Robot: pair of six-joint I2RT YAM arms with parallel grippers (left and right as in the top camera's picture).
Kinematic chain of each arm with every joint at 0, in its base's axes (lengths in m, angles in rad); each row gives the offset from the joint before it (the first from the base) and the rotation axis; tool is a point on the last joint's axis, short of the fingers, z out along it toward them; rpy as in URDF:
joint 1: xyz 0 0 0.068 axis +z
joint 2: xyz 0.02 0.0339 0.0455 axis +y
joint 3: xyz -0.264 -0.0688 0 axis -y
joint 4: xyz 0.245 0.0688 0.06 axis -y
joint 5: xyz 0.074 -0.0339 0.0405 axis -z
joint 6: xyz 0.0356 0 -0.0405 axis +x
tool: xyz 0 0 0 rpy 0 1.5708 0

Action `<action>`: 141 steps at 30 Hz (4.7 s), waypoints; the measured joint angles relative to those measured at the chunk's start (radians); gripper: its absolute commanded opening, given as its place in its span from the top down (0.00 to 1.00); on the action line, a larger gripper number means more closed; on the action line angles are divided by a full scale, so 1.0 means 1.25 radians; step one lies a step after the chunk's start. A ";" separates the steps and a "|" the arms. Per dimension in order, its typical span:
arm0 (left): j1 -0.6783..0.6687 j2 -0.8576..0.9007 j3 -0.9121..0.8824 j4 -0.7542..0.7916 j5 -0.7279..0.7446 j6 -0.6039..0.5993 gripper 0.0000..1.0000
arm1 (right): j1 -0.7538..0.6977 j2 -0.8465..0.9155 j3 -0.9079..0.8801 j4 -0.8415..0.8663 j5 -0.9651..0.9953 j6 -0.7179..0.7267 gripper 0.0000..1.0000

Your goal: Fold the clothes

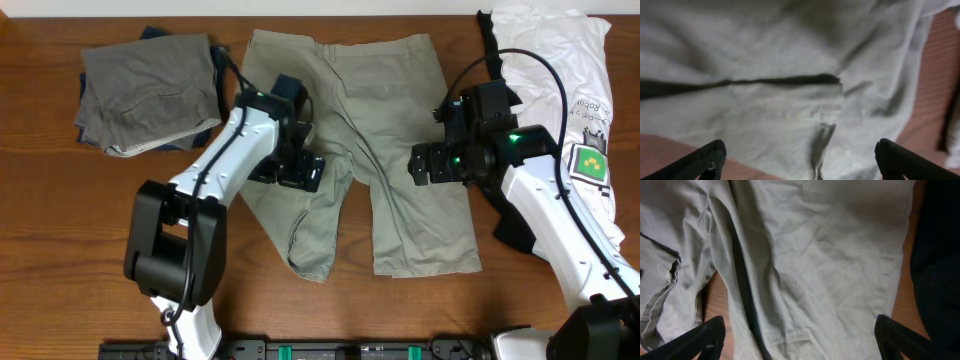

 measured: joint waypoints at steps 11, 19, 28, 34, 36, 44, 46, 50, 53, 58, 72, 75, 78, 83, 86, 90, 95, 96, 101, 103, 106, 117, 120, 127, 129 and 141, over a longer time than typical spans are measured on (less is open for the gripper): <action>-0.016 0.003 -0.060 0.111 -0.025 0.129 0.07 | 0.000 0.000 0.000 0.003 0.002 0.000 0.06; -0.016 0.052 -0.060 0.108 -0.026 0.172 0.20 | 0.000 0.000 0.000 0.011 0.002 0.000 0.06; -0.016 0.068 -0.060 0.084 -0.027 0.177 0.59 | 0.000 0.000 0.000 0.018 0.002 -0.001 0.06; -0.016 0.068 -0.060 0.068 -0.028 0.182 0.69 | 0.000 0.000 0.000 0.023 0.002 -0.002 0.07; -0.016 0.068 -0.060 0.069 -0.028 0.181 0.56 | 0.000 0.000 0.000 0.025 0.002 -0.002 0.07; -0.015 0.068 -0.037 0.109 -0.041 -0.051 0.54 | 0.000 0.000 0.000 0.037 0.002 -0.002 0.07; -0.016 0.068 -0.031 0.118 -0.043 -0.147 0.54 | 0.000 0.000 0.000 0.037 0.002 -0.002 0.07; -0.019 0.068 -0.031 0.136 -0.043 -0.273 0.54 | 0.000 0.000 0.000 0.037 0.002 -0.002 0.06; -0.025 0.068 -0.031 0.130 -0.043 -0.330 0.55 | 0.000 0.000 0.000 0.037 0.002 -0.002 0.07; -0.043 0.068 -0.031 0.095 -0.044 -0.361 0.54 | 0.000 0.000 0.000 0.037 0.002 -0.002 0.07; -0.059 0.068 -0.031 0.092 -0.046 -0.376 0.54 | 0.000 0.000 0.000 0.037 0.002 -0.002 0.06; -0.062 0.068 -0.031 0.093 -0.046 -0.376 0.54 | 0.000 0.000 0.000 0.037 0.002 -0.002 0.06; -0.066 0.068 -0.031 0.093 -0.046 -0.374 0.54 | 0.000 0.000 0.000 0.037 0.002 -0.002 0.06; -0.079 0.068 -0.031 0.093 -0.046 -0.352 0.54 | 0.000 0.000 0.000 0.037 0.002 -0.002 0.06; -0.091 0.071 -0.031 0.093 -0.046 -0.342 0.55 | 0.000 0.000 0.000 0.039 -0.002 -0.002 0.06; -0.097 0.079 -0.031 0.093 -0.046 -0.334 0.61 | 0.000 0.000 0.000 0.039 -0.007 -0.002 0.06; -0.097 0.084 -0.031 0.093 -0.049 -0.329 0.81 | 0.000 0.000 0.000 0.039 -0.010 -0.002 0.06; -0.097 0.083 -0.031 0.093 -0.049 -0.328 0.81 | 0.000 0.000 0.000 0.039 -0.010 -0.002 0.06; -0.097 0.084 -0.031 0.093 -0.049 -0.326 0.94 | 0.000 0.000 0.000 0.039 -0.011 -0.002 0.06; -0.096 0.083 -0.031 0.091 -0.049 -0.325 0.94 | 0.000 0.000 0.000 0.039 -0.011 -0.002 0.06; -0.093 0.084 -0.022 0.062 -0.050 -0.325 0.94 | 0.000 0.000 0.000 0.039 -0.011 -0.002 0.06; 0.009 -0.070 0.027 -0.086 -0.108 -0.325 0.94 | 0.000 0.000 0.000 0.051 -0.011 -0.002 0.06; 0.031 -0.155 0.036 -0.137 -0.139 -0.325 0.94 | 0.000 0.000 0.000 0.051 -0.011 -0.005 0.06; 0.052 -0.242 0.036 -0.150 -0.173 -0.331 0.73 | 0.000 0.000 0.000 0.068 -0.011 -0.010 0.05; 0.045 -0.234 0.036 -0.110 -0.172 -0.331 0.55 | 0.000 0.000 0.000 0.074 -0.011 -0.012 0.05; -0.034 0.015 0.034 0.034 -0.168 -0.286 0.40 | 0.000 0.000 0.000 0.066 -0.011 -0.012 0.05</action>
